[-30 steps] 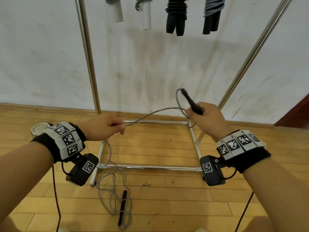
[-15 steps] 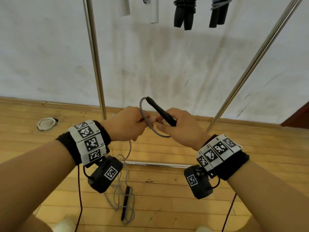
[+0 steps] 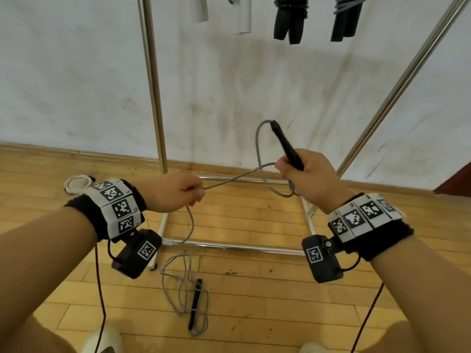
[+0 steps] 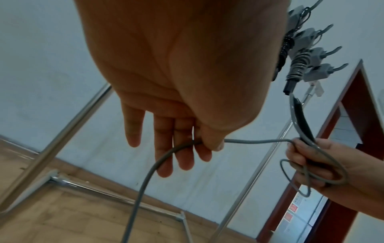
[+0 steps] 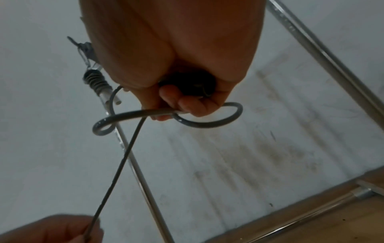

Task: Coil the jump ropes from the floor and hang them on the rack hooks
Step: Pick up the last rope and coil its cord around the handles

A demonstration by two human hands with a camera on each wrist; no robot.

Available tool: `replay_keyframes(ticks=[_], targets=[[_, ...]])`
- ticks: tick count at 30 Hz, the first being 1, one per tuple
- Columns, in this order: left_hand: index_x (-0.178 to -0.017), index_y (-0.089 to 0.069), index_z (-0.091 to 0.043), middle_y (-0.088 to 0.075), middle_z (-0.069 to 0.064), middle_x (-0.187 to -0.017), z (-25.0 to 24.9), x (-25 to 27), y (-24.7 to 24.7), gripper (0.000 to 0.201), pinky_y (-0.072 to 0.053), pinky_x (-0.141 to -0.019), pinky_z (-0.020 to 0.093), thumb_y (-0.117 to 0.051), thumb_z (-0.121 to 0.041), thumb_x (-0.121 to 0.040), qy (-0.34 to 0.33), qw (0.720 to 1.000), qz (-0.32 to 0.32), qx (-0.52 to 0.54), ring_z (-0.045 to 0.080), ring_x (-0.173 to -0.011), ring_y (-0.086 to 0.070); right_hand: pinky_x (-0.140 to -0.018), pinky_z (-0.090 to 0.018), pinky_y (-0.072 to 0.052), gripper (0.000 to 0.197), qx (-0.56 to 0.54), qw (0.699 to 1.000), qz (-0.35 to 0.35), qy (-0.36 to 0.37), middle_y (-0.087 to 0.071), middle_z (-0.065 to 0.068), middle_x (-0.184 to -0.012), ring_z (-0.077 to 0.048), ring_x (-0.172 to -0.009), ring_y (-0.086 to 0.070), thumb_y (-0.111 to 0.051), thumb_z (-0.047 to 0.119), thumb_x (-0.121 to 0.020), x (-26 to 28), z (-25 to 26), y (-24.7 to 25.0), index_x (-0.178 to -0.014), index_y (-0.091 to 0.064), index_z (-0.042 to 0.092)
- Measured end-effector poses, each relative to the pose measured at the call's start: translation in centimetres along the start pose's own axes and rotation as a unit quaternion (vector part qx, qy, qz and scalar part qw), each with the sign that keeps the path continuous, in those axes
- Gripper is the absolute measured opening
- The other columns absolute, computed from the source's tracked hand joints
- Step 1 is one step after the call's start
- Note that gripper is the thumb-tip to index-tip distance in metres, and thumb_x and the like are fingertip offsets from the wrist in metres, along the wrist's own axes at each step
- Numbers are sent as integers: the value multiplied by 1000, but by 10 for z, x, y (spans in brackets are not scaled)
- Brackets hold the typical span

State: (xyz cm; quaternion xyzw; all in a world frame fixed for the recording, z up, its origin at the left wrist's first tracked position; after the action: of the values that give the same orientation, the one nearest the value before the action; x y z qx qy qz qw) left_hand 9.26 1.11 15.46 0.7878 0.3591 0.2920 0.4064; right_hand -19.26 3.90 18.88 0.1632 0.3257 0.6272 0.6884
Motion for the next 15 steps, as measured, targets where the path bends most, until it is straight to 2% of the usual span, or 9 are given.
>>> replay_keyframes(ticks=[3, 6, 9, 11, 12, 14, 15], targets=[[-83, -58, -28, -66, -6, -85, 9, 1, 1, 26, -46, -69, 22, -42, -31, -103, 16, 1000, 2, 4, 14, -80, -62, -55, -30, -46, 17, 31, 999, -22, -19, -57, 8, -58, -10, -52, -53, -66, 27, -90, -3, -16, 9, -74, -64, 24], [-80, -59, -26, -65, -4, -81, 11, -1, 0, 31, -44, -67, 24, -41, -34, -104, 34, 999, 6, -24, 12, -73, -59, -57, -36, -50, 17, 57, 997, -4, -50, -57, 3, -58, -18, -52, -53, -65, 25, -91, -3, -32, 10, -75, -66, 19], [-81, -61, -23, -63, -4, -79, 4, -4, -1, 32, -41, -62, 23, -41, -34, -104, 38, 998, -3, -55, 11, -69, -58, -51, -27, -41, 22, 139, 988, 18, -71, -55, 1, -58, -19, -54, -53, -63, 27, -91, -1, -43, 3, -72, -62, 15], [-86, -64, -22, -62, -5, -80, -7, -6, -2, 30, -42, -63, 24, -42, -33, -103, 21, 998, -16, -53, 12, -71, -58, -52, -25, -38, 11, 173, 982, 15, -78, -58, 2, -67, -18, -61, -56, -65, 24, -89, 1, -44, -1, -78, -63, 20], [-87, -65, -24, -63, -5, -81, -14, -6, -3, 29, -43, -64, 24, -43, -33, -103, 11, 999, -24, -47, 11, -72, -59, -54, -25, -41, 2, 168, 982, 12, -80, -61, 1, -74, -18, -66, -58, -67, 22, -86, 1, -43, -3, -85, -65, 21], [-88, -65, -27, -63, -7, -79, -27, -7, -5, 27, -39, -59, 20, -44, -35, -102, -6, 998, -48, -35, 4, -67, -57, -59, -29, -48, 10, 116, 989, 12, -90, -64, 0, -82, -18, -69, -61, -70, 18, -83, 1, -39, -7, -92, -67, 22], [-88, -66, -28, -62, -8, -76, -33, -7, -6, 27, -37, -55, 15, -45, -36, -102, -14, 998, -61, -29, 2, -62, -56, -58, -29, -50, 11, 75, 992, 17, -96, -64, 0, -82, -16, -65, -60, -71, 18, -82, 2, -34, -11, -91, -68, 23]])
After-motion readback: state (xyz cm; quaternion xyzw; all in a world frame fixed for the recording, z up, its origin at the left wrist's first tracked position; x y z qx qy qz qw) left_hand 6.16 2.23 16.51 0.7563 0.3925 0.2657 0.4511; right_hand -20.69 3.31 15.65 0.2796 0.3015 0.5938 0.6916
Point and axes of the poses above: each hand's wrist, its own x-axis away from the middle knuckle, its own y-axis out of the back of the hand, z = x × y, the point moved 2 cm from there along -x, towards the middle knuckle
